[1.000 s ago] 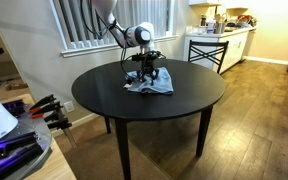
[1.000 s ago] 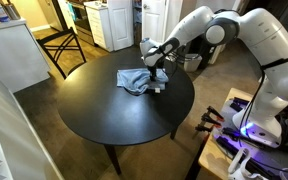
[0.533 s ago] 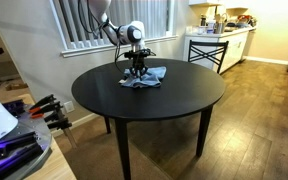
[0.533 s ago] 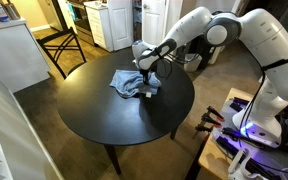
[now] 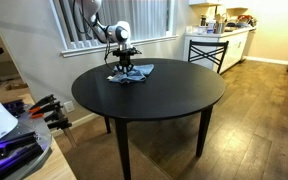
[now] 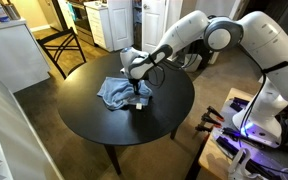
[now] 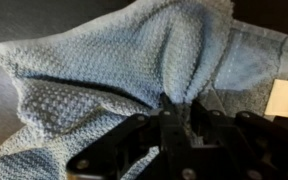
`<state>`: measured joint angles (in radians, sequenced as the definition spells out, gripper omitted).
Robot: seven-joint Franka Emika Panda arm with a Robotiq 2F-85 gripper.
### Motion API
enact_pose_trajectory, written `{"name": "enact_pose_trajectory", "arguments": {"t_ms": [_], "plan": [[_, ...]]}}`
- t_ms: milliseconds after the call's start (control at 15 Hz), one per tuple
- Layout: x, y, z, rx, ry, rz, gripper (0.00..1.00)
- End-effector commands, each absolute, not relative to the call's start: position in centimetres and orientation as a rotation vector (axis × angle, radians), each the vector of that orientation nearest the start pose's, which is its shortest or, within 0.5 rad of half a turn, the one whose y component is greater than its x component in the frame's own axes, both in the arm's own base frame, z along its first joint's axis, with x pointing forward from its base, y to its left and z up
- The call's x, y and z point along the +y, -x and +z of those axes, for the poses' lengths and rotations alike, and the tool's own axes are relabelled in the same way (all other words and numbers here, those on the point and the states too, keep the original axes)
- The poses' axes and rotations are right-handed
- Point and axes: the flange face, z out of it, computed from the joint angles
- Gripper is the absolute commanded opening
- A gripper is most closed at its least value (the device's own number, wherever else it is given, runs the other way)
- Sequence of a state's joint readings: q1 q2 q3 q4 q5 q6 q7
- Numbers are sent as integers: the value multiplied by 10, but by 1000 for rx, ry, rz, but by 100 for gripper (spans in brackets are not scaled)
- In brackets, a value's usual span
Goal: Use the blue towel to wipe the table.
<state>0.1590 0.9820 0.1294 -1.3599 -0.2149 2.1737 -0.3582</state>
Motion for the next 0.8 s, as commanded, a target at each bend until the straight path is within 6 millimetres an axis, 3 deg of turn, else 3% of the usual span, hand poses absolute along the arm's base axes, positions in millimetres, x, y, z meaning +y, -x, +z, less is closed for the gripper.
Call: {"name": "enact_pose_trajectory", "arguments": {"t_ms": [0,400,733], "plan": [[237,-675,92,-1325,2857,324,6],[318,-654,91,-1550,2730,402,6],[352,-643,90,-1673,2660,447,6]]}}
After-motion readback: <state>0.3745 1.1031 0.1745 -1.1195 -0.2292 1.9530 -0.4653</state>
